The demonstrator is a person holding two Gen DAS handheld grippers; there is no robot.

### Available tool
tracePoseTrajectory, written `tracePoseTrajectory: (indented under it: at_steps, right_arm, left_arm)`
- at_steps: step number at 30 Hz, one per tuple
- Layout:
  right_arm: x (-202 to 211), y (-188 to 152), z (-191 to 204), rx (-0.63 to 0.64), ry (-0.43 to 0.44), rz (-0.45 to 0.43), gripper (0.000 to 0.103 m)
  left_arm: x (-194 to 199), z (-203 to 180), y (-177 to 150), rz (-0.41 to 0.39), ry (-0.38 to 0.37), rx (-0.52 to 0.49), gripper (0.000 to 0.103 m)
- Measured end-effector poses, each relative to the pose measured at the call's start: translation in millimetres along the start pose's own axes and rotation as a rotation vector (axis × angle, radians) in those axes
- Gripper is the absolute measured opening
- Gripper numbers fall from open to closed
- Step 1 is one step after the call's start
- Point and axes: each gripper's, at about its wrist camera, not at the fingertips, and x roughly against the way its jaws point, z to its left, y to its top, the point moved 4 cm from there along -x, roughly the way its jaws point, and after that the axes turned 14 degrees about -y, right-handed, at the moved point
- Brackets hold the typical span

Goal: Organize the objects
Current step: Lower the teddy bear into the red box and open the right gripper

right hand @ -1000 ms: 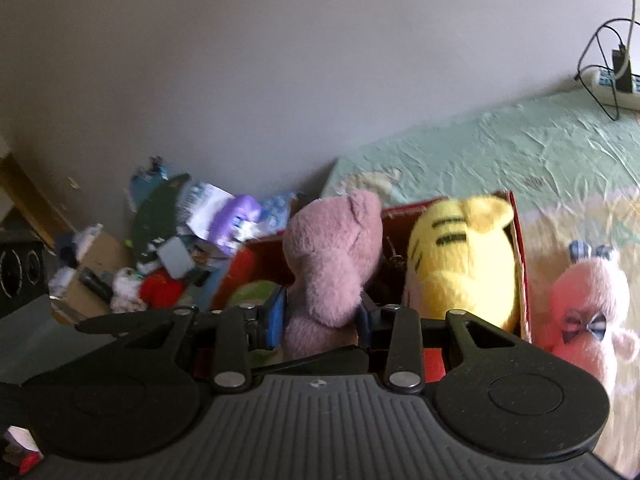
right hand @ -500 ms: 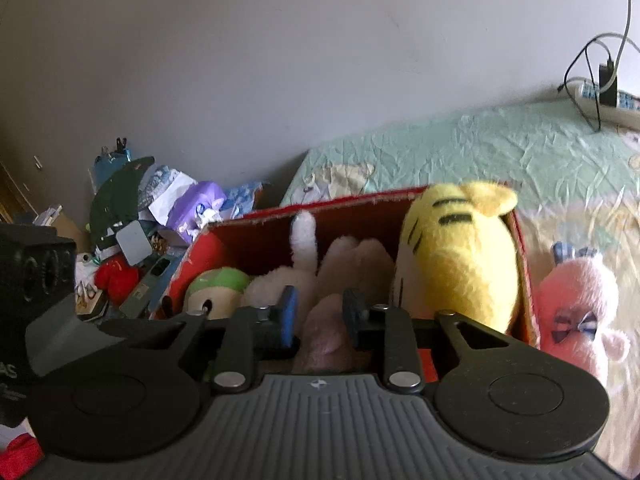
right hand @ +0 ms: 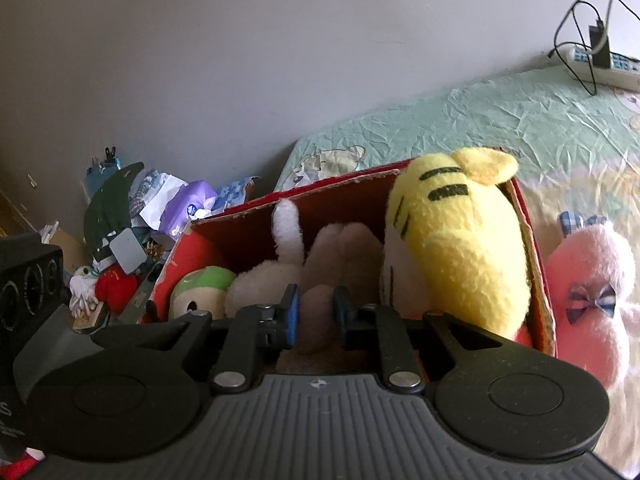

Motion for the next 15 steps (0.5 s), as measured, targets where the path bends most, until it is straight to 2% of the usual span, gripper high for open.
tracePoseTrajectory:
  at_steps: [6,10,15]
  right_arm:
    - [17,-2,-6,-0.034,0.037,-0.028,0.023]
    - [23,-4,-12,-0.044,0.007,-0.038,0.023]
    - [29,-10,-14,-0.035,-0.021,-0.05,0.023]
  left_arm:
    - [3,-4,1,0.016,0.018,-0.017,0.071]
    - [9,-11,0,0.01,0.042,-0.043,0.079]
    - [11,-17,2,0.015,0.102,-0.048,0.08]
